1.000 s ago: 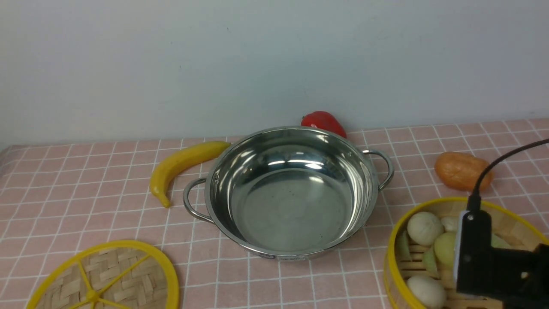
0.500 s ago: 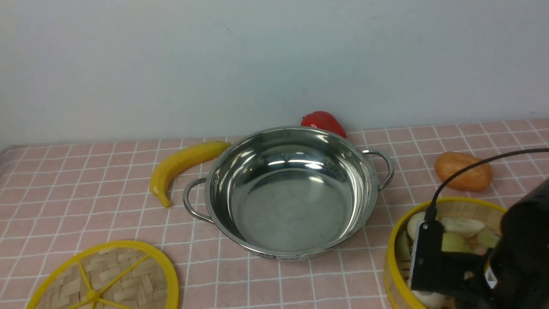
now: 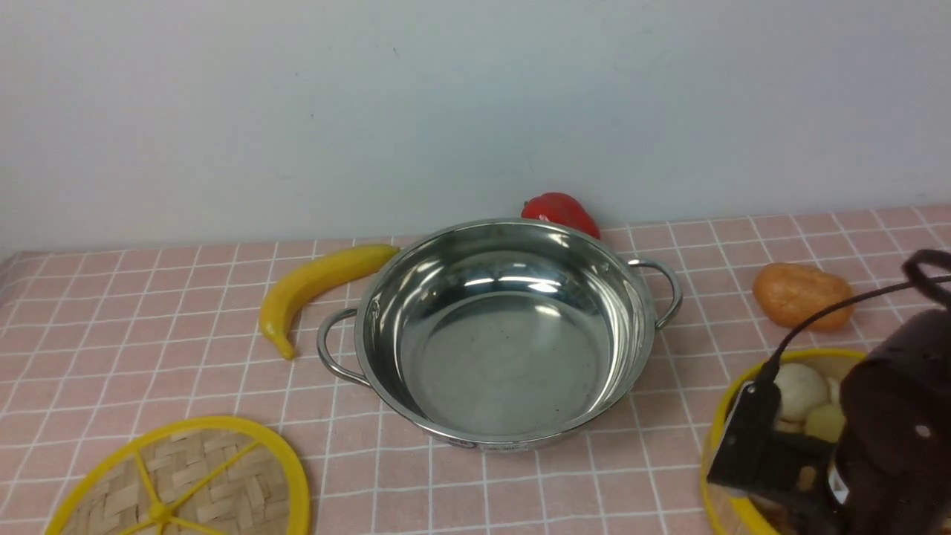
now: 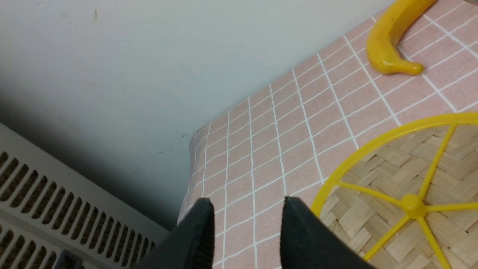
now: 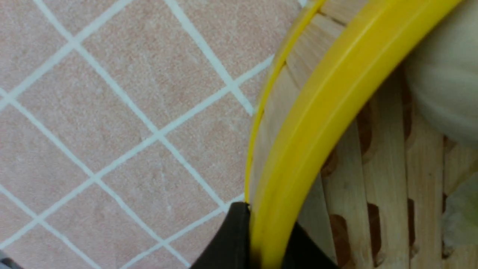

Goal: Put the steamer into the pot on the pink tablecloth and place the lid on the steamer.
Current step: 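Reach for and grasp the rim of the bamboo steamer holding the buns with the right gripper, then place the bamboo steamer basket of food into the steel pot with the right gripper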

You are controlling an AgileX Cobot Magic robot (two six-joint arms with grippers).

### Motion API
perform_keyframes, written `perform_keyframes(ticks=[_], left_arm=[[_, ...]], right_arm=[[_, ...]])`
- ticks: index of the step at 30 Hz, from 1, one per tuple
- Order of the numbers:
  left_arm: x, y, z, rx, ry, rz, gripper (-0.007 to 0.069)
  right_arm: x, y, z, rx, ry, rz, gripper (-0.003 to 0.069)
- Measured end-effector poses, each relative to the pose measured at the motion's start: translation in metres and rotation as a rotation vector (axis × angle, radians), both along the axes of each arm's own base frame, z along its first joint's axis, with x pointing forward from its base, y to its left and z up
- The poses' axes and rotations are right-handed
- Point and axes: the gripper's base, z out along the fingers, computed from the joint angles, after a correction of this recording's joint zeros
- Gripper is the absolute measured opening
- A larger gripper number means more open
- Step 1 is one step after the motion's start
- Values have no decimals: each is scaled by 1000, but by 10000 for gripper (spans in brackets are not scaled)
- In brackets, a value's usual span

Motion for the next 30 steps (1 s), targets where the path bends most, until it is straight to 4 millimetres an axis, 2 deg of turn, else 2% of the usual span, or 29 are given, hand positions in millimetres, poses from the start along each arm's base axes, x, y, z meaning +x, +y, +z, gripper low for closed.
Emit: perform_keyframes(ticks=[6, 7, 9, 11, 15, 17, 19, 21, 22, 25, 26, 27, 28, 30], left_arm=[[0, 0, 0, 0, 0, 0, 243], [0, 0, 0, 0, 0, 0, 243], [0, 0, 0, 0, 0, 0, 243], [0, 0, 0, 0, 0, 0, 243], [0, 0, 0, 0, 0, 0, 243], [0, 0, 0, 0, 0, 0, 243], [0, 0, 0, 0, 0, 0, 243], [0, 0, 0, 0, 0, 0, 243], [0, 0, 0, 0, 0, 0, 243], [0, 0, 0, 0, 0, 0, 243], [0, 0, 0, 0, 0, 0, 243], [0, 0, 0, 0, 0, 0, 243], [0, 0, 0, 0, 0, 0, 243], [0, 0, 0, 0, 0, 0, 243]], right_arm=[[-21, -13, 52, 65, -91, -46, 62], [-21, -13, 53, 62, -88, -46, 62], [-24, -17, 73, 67, -115, -54, 62], [-18, -15, 98, 89, -184, -43, 62], [1, -3, 131, 138, -294, 41, 62], [15, 5, 140, 141, -317, 90, 62], [25, 12, 146, 143, -334, 129, 62], [49, 29, 150, 143, -339, 214, 62], [50, 30, 148, 141, -332, 214, 62], [79, 61, 143, 151, -320, 339, 62], [85, 71, 140, 143, -320, 383, 62], [85, 73, 142, 146, -326, 392, 62], [93, 93, 136, 125, -328, 463, 62], [97, 118, 129, 102, -332, 542, 62]])
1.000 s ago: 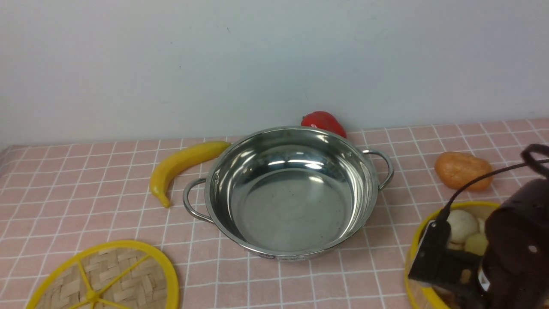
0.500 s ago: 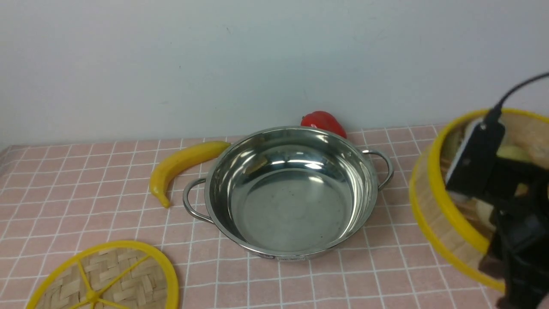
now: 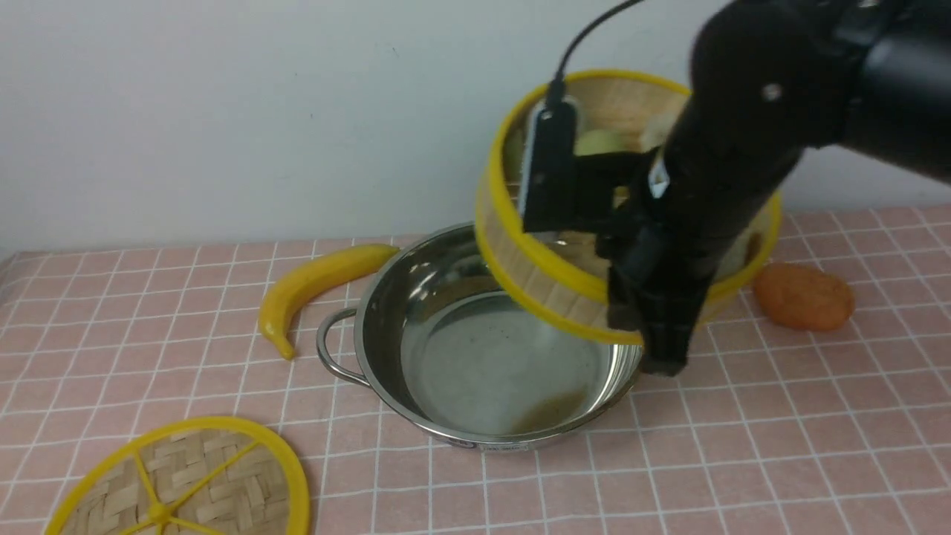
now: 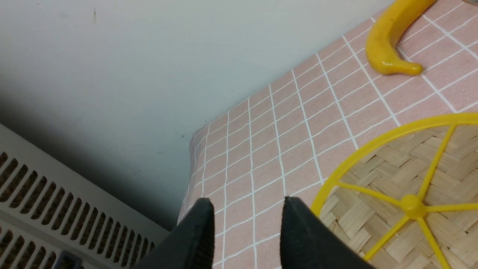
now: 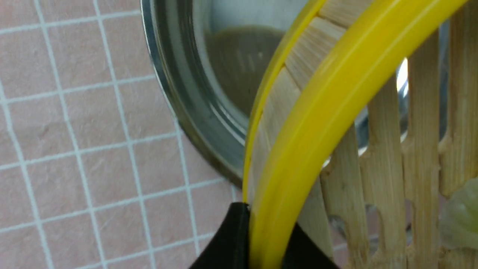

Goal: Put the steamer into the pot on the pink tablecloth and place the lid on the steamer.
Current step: 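Place the bamboo steamer basket of food into the steel pot with the right gripper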

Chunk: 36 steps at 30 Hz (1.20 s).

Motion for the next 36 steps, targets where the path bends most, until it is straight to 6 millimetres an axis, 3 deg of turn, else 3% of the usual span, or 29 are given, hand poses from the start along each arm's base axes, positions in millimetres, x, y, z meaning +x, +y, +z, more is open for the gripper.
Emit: perform_keyframes(ticks=[1, 2, 6, 10, 15, 29, 36], left_arm=[[0, 0, 0, 0, 0, 0, 243], [0, 0, 0, 0, 0, 0, 243], [0, 0, 0, 0, 0, 0, 243], [0, 0, 0, 0, 0, 0, 243], [0, 0, 0, 0, 0, 0, 243], [0, 0, 0, -1, 0, 0, 243], [0, 0, 0, -1, 0, 0, 243]], right_arm=[[0, 2, -3, -7, 2, 7, 62], [1, 21, -10, -30, -8, 57, 62], [-1, 60, -33, -85, -20, 161, 62], [-1, 76, -56, -132, 2, 206, 62], [5, 76, -72, -191, 9, 195, 62], [27, 56, -78, -128, 78, 91, 62], [30, 61, -100, -124, 149, 103, 62]])
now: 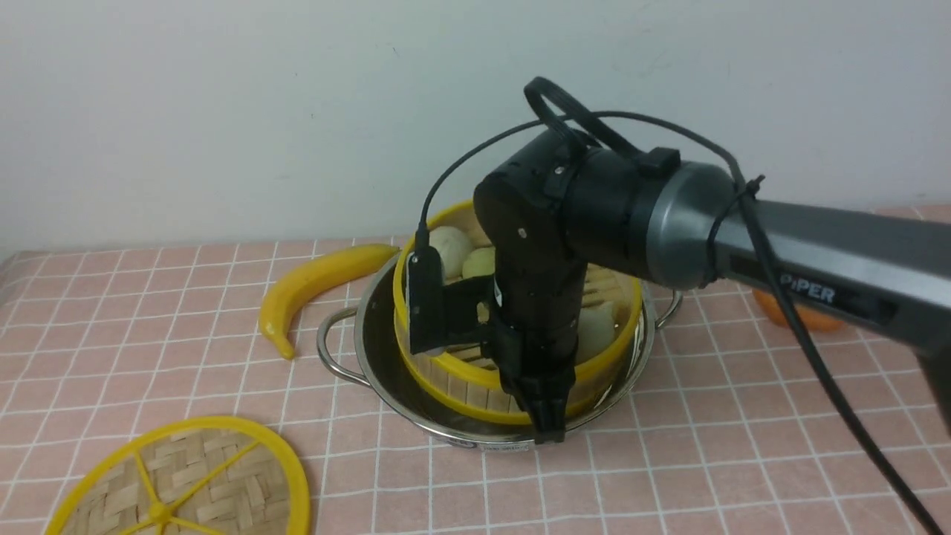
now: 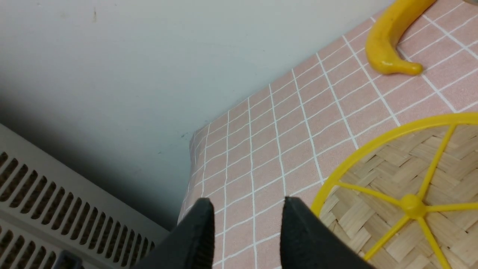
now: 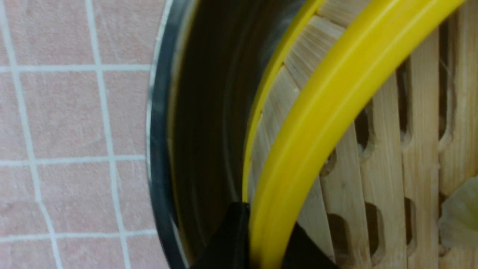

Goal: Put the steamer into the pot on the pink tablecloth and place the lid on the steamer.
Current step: 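Place the bamboo steamer basket of food into the steel pot with the right gripper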

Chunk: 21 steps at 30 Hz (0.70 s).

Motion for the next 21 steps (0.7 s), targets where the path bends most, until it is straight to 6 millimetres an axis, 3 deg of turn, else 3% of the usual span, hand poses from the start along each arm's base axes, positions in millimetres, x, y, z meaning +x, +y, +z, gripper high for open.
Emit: perform_keyframes(ticks=[5, 11, 15, 16, 20, 21], left_arm=[[0, 0, 0, 0, 0, 0, 243], [0, 0, 0, 0, 0, 0, 243], [0, 0, 0, 0, 0, 0, 243], [0, 0, 0, 0, 0, 0, 243], [0, 0, 0, 0, 0, 0, 243], [0, 0, 0, 0, 0, 0, 243]], right_arm=[[3, 2, -17, -16, 27, 2, 62], [4, 3, -21, -7, 36, 0, 83], [6, 3, -21, 6, 31, -21, 249], [7, 3, -21, 5, 30, -20, 260], [9, 1, -18, 1, 5, -27, 465], [9, 1, -18, 1, 5, -27, 465]])
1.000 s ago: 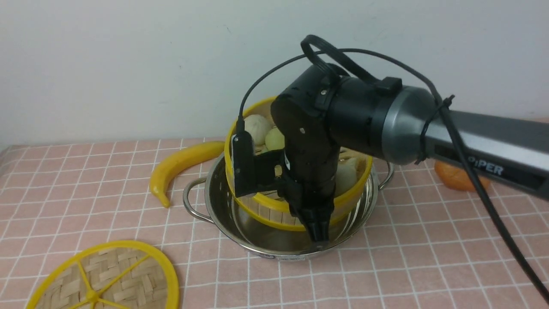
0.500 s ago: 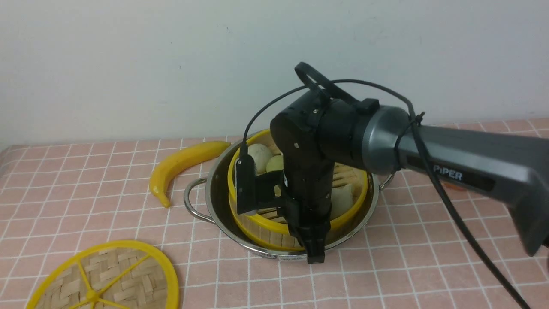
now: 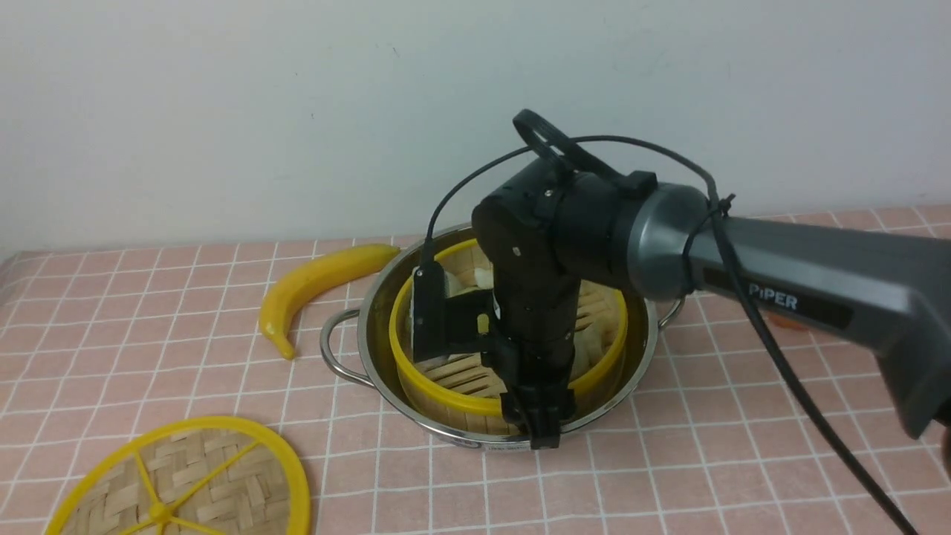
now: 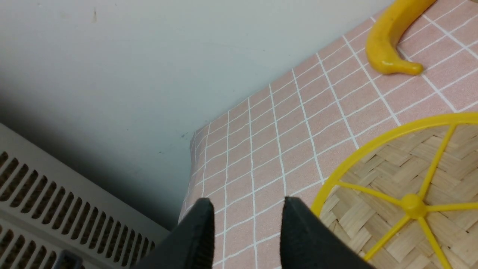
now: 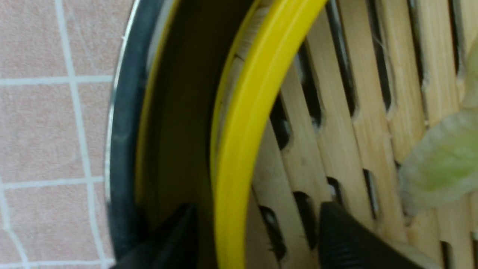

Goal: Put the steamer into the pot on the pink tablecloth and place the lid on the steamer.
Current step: 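Place the bamboo steamer basket of food into the steel pot with the right gripper, then grasp the bamboo steamer lid lying on the table by its centre knob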

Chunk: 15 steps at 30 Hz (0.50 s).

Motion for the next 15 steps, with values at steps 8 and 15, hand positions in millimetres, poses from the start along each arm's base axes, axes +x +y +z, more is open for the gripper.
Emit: perform_keyframes(ticks=[8, 15], left_arm=[[0, 0, 0, 0, 0, 0, 243], [0, 0, 0, 0, 0, 0, 243]], right_arm=[[-4, -4, 35, 56, -58, -4, 559], [-12, -11, 73, 128, -114, -60, 542]])
